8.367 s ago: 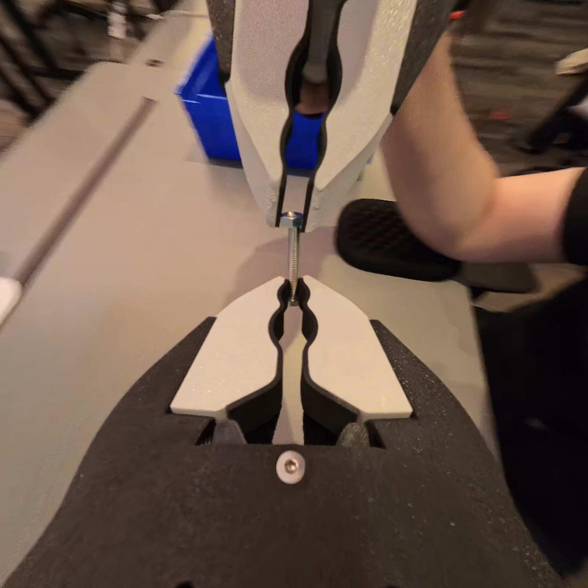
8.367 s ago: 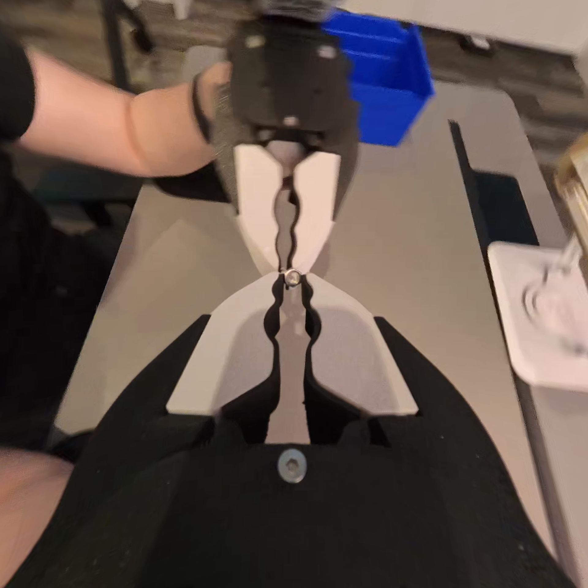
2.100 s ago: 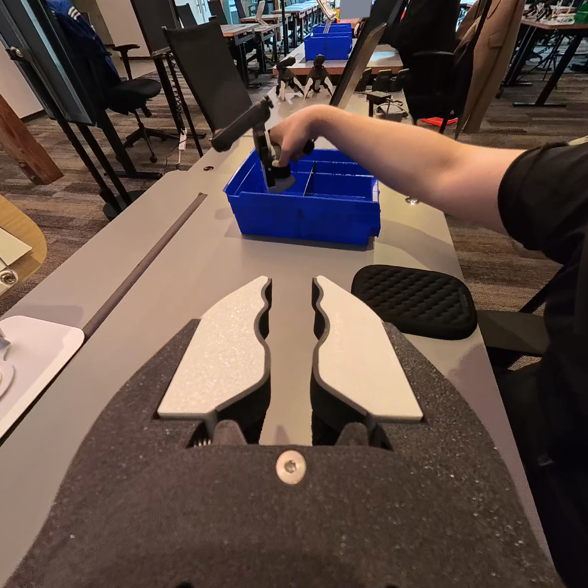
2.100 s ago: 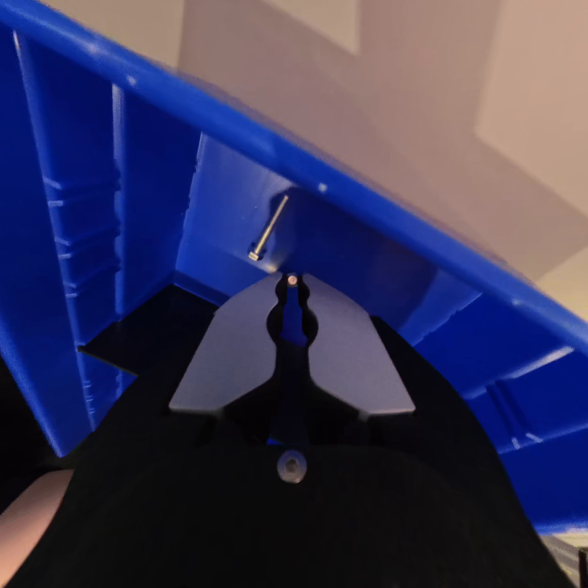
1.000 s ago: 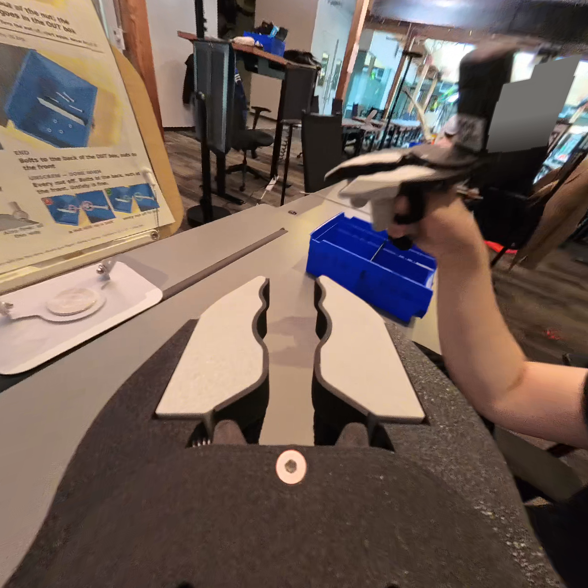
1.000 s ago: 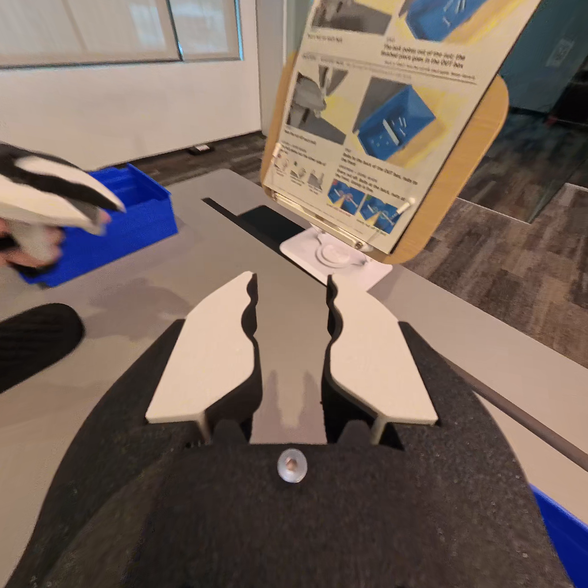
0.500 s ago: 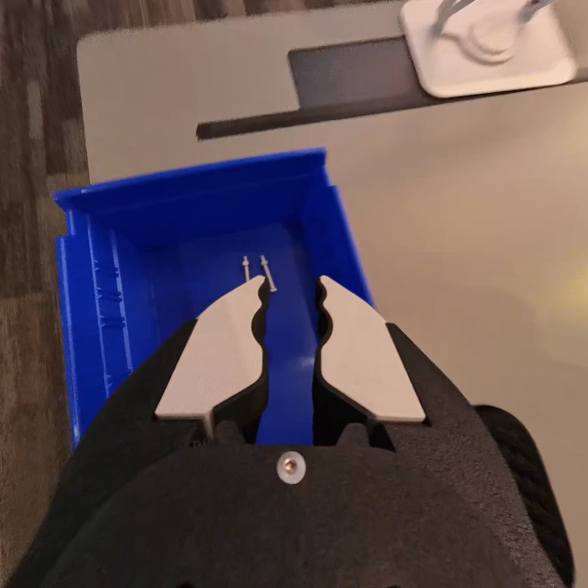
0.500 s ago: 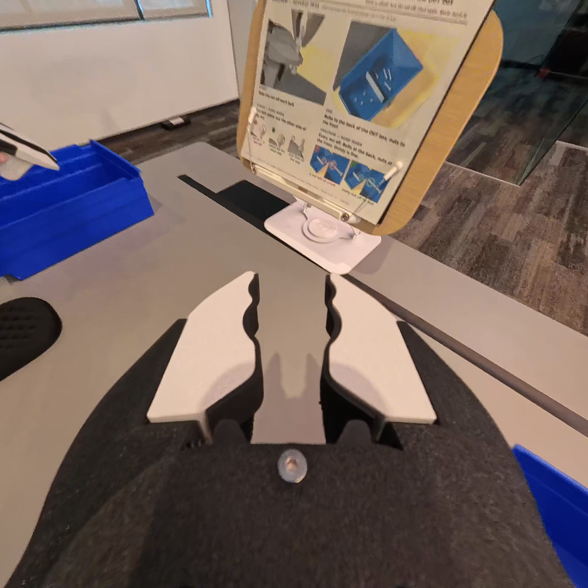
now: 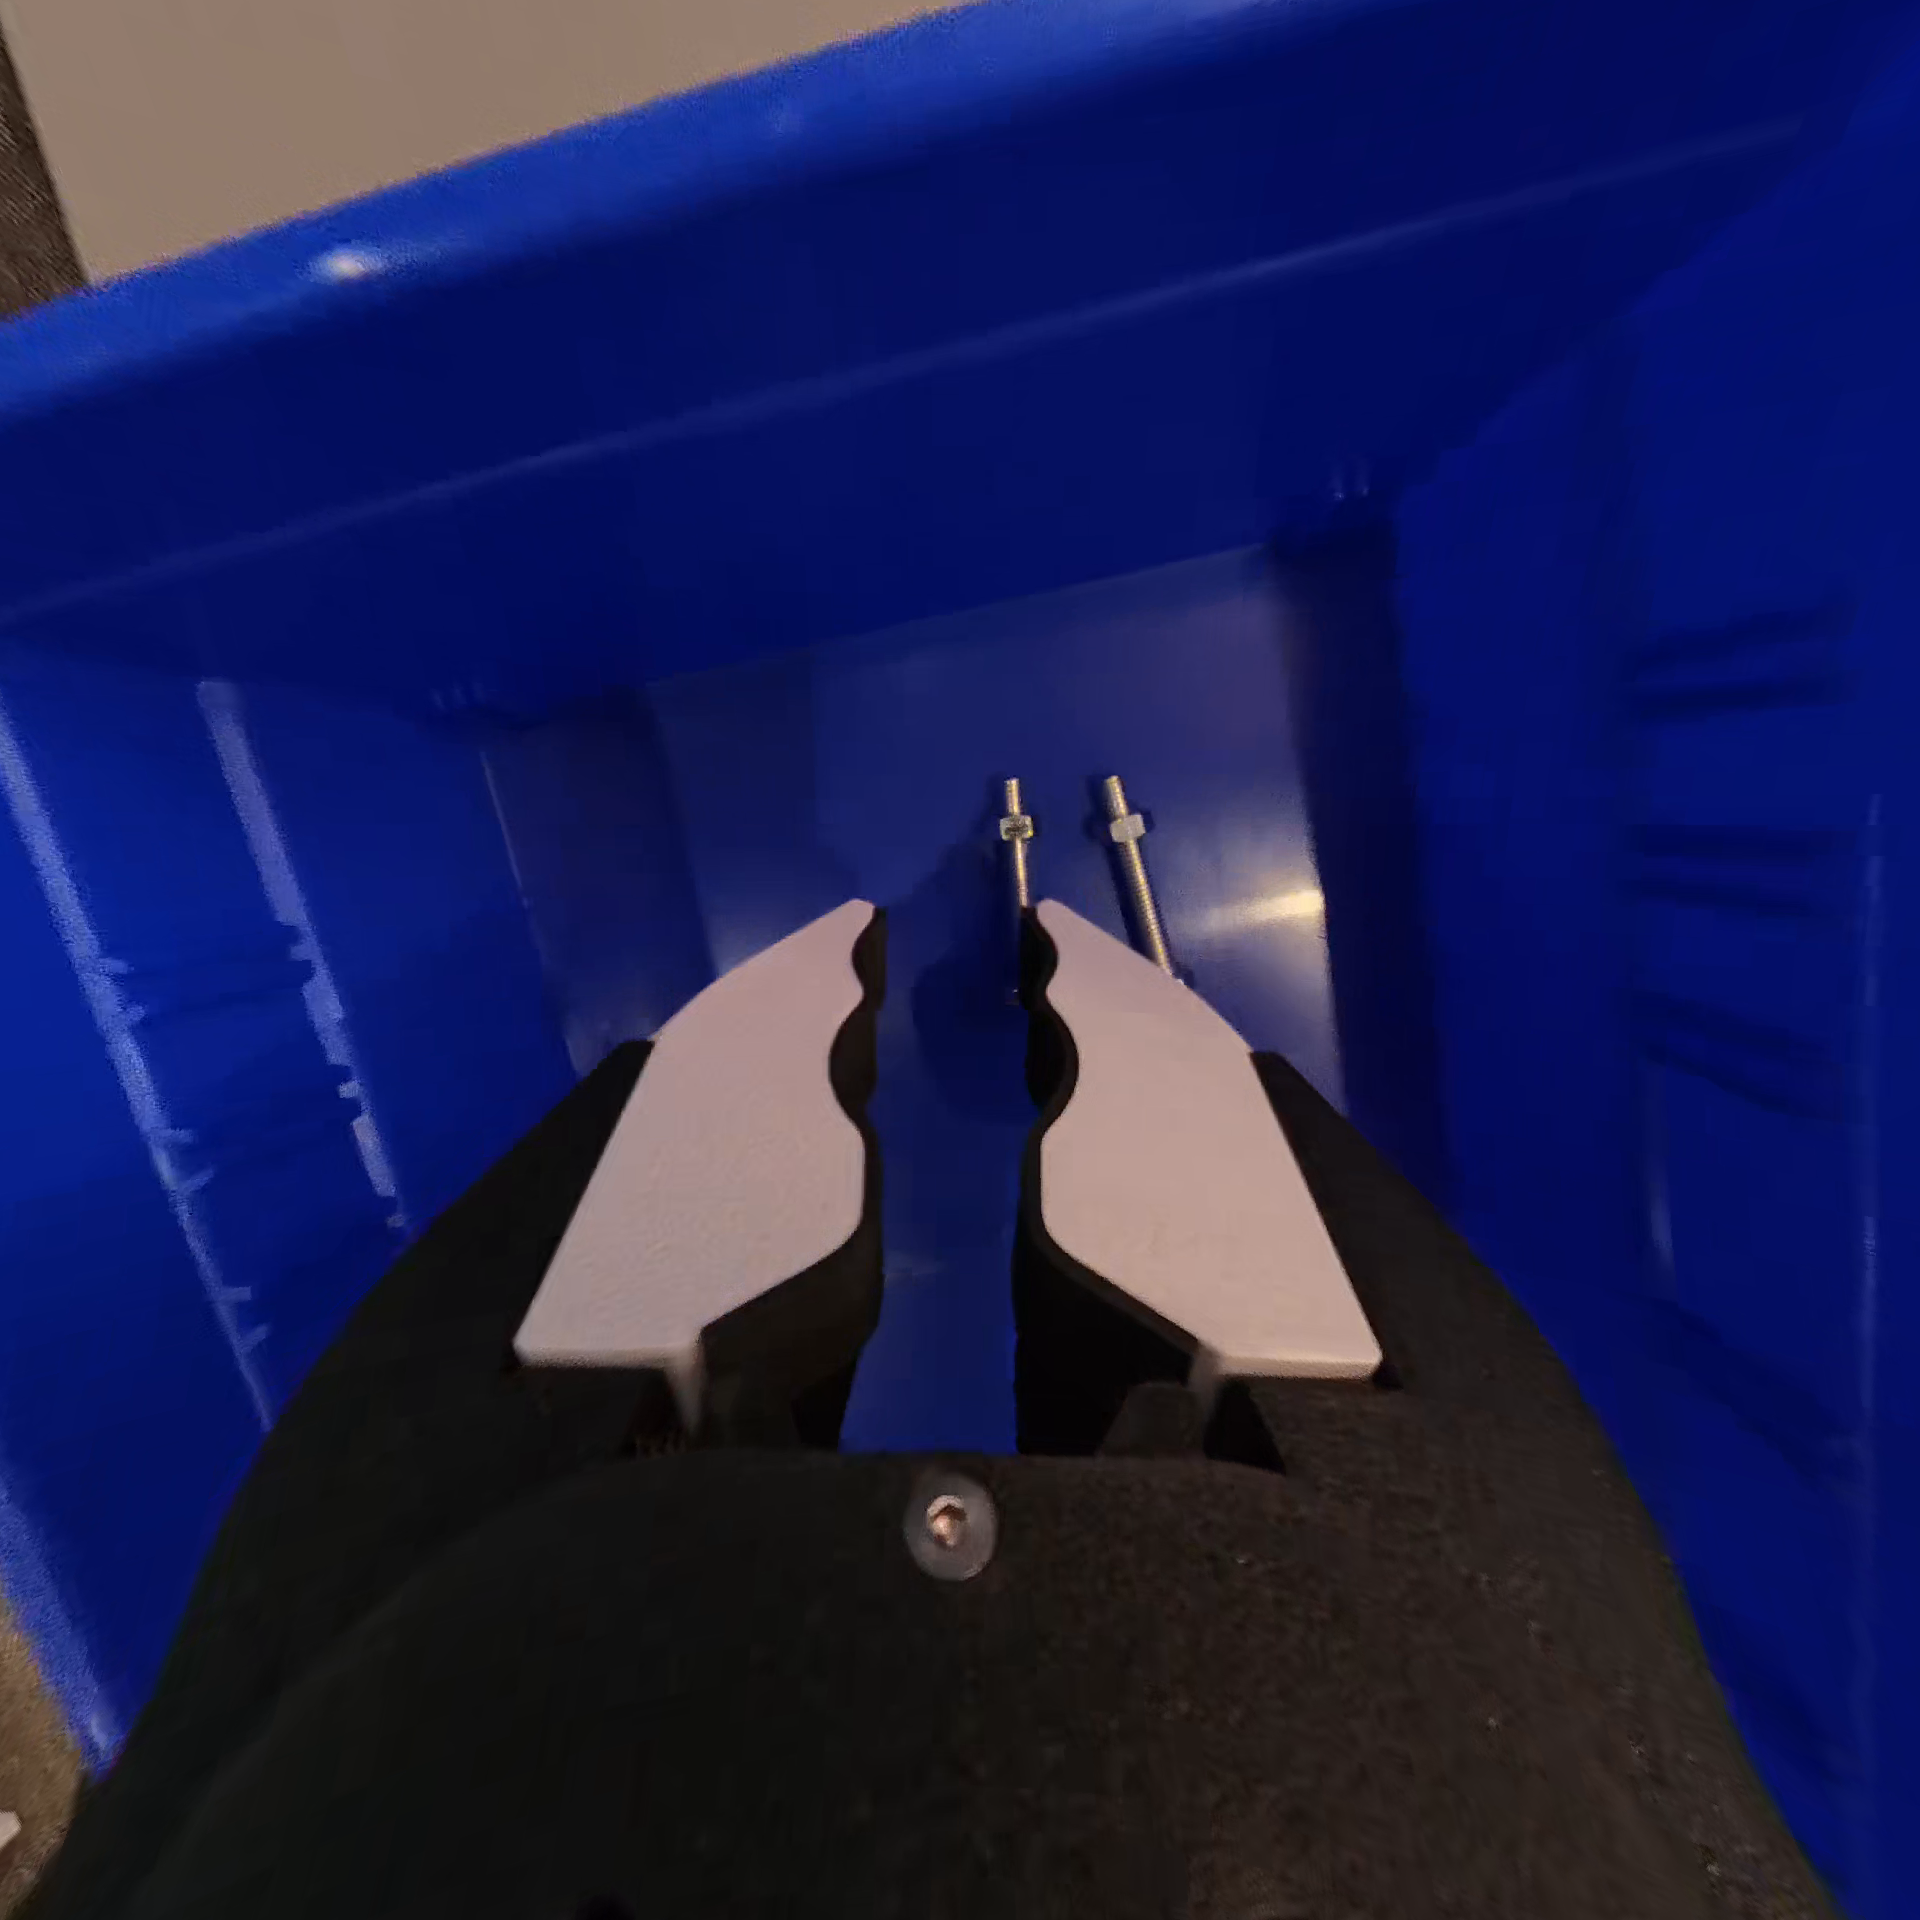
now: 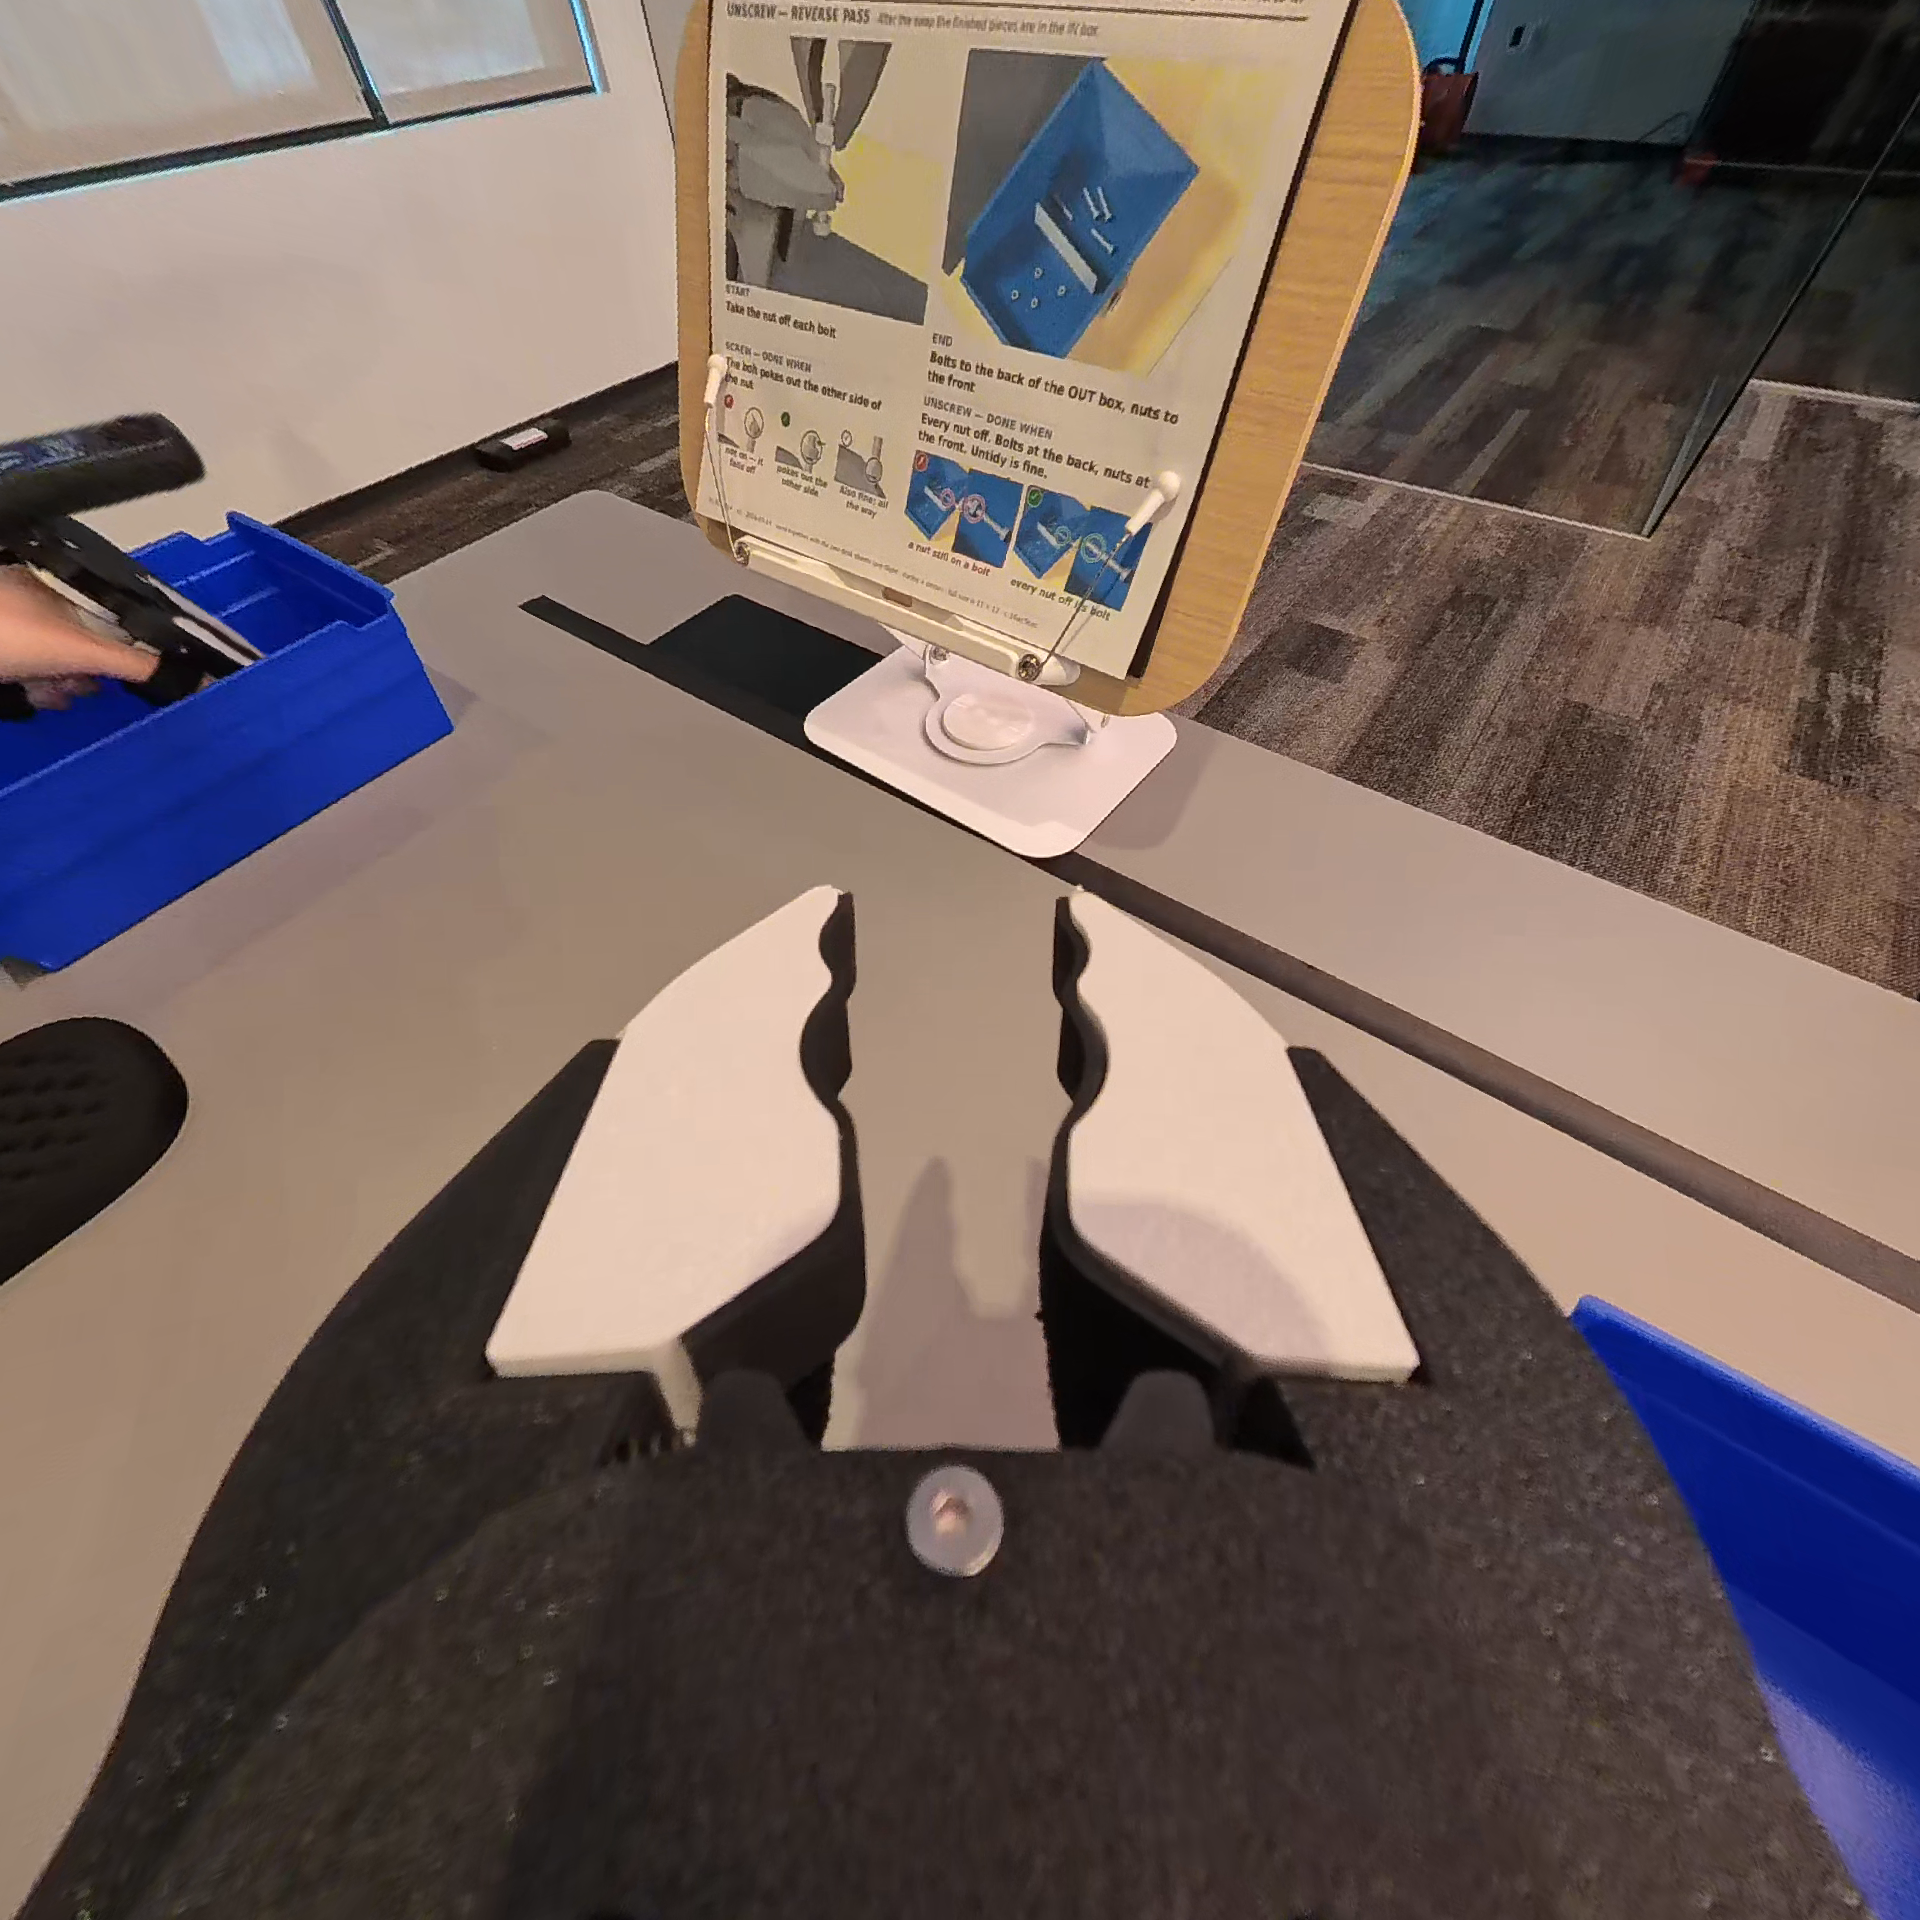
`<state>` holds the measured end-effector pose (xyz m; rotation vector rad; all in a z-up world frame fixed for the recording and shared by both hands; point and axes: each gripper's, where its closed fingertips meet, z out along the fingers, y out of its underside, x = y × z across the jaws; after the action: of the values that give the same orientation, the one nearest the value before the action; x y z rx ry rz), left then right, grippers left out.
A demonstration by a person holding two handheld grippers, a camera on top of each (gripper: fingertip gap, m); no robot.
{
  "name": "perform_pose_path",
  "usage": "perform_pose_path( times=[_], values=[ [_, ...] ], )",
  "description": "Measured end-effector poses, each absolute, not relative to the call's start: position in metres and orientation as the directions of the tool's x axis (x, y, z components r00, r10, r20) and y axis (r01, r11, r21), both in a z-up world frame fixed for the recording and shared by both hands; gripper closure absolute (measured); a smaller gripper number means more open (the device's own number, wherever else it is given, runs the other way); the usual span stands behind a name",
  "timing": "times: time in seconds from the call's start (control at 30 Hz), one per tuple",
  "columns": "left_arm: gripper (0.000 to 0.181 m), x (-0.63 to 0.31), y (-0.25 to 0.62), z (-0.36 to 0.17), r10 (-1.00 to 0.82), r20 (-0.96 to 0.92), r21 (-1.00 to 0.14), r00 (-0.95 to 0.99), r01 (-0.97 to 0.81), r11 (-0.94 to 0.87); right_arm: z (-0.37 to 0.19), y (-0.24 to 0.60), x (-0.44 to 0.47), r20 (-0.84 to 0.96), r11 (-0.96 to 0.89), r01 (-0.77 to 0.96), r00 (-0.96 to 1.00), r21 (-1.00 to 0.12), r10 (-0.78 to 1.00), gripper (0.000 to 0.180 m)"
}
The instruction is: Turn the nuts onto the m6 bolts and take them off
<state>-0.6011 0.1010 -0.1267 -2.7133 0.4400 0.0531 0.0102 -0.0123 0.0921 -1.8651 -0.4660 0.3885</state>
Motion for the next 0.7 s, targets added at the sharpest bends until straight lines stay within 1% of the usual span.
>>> perform_pose_path(
  times=[0.1, 0.23, 0.33, 0.43, 0.47, 0.57, 0.63, 0.7],
  values=[
    [0.156, -0.595, 0.100, -0.134, -0.292, -0.046, -0.347, 0.955, -0.290, -0.892, 0.091, -0.012, 0.009, -0.034, -0.311, 0.144, 0.864, -0.940, 0.503, 0.144],
    [0.156, -0.592, 0.100, -0.143, -0.292, -0.033, -0.314, 0.956, -0.287, -0.905, 0.087, -0.009, 0.010, -0.020, -0.329, 0.170, 0.864, -0.929, 0.503, 0.144],
    [0.159, -0.590, 0.101, -0.145, -0.268, -0.004, -0.315, 0.963, -0.256, -0.914, 0.084, -0.009, 0.008, -0.007, -0.335, 0.191, 0.861, -0.923, 0.509, 0.145],
    [0.166, -0.592, 0.103, -0.146, -0.247, -0.004, -0.330, 0.969, -0.234, -0.914, 0.079, -0.007, 0.009, 0.004, -0.346, 0.208, 0.861, -0.915, 0.508, 0.145],
    [0.175, -0.592, 0.101, -0.146, -0.248, -0.004, -0.330, 0.969, -0.236, -0.914, 0.078, -0.006, 0.009, 0.007, -0.347, 0.212, 0.862, -0.913, 0.507, 0.145],
    [0.175, -0.595, 0.101, -0.146, -0.241, -0.013, -0.357, 0.971, -0.229, -0.906, 0.076, -0.006, 0.009, 0.002, -0.353, 0.216, 0.856, -0.910, 0.517, 0.145],
    [0.175, -0.603, 0.102, -0.143, -0.222, -0.058, -0.386, 0.973, -0.227, -0.894, 0.077, -0.006, 0.008, -0.001, -0.350, 0.214, 0.852, -0.912, 0.523, 0.145],
    [0.176, -0.610, 0.107, -0.125, -0.196, -0.127, -0.476, 0.972, -0.233, -0.848, 0.079, -0.006, 0.008, -0.003, -0.342, 0.210, 0.849, -0.916, 0.529, 0.146]
  ],
)
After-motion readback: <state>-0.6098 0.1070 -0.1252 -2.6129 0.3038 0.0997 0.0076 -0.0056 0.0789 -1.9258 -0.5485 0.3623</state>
